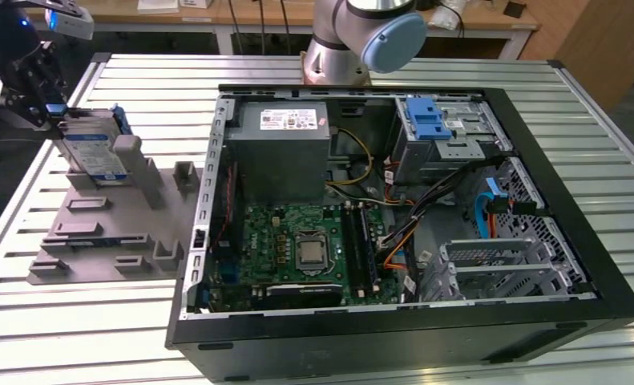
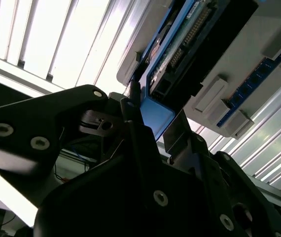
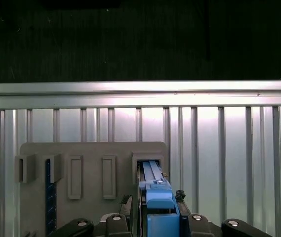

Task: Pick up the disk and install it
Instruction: 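Pick up the disk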

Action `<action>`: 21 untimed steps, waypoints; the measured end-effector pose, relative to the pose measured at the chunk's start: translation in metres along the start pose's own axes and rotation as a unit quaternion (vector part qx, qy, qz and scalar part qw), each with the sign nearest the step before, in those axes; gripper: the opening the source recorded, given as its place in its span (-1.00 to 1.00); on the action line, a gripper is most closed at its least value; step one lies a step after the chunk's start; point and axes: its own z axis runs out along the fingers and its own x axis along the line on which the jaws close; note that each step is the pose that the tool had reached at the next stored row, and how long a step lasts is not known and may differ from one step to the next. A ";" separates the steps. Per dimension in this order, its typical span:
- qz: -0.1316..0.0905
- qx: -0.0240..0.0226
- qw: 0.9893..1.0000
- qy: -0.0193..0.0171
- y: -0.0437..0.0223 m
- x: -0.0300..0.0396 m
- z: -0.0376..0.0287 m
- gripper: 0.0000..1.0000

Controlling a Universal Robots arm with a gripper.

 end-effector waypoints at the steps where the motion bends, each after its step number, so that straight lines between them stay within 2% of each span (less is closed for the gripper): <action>1: 0.000 0.000 1.000 0.000 0.0000 0.0000 0.0001 -0.11; 9: 0.000 0.000 1.000 0.000 0.0000 0.0000 0.0002 -0.11; 12: 0.000 0.000 1.000 0.000 -0.0001 0.0000 0.0003 -0.08; 13: 0.000 0.000 1.000 0.000 -0.0003 0.0000 0.0004 0.04; 21: 0.001 0.000 1.000 0.000 -0.0007 0.0000 0.0006 0.04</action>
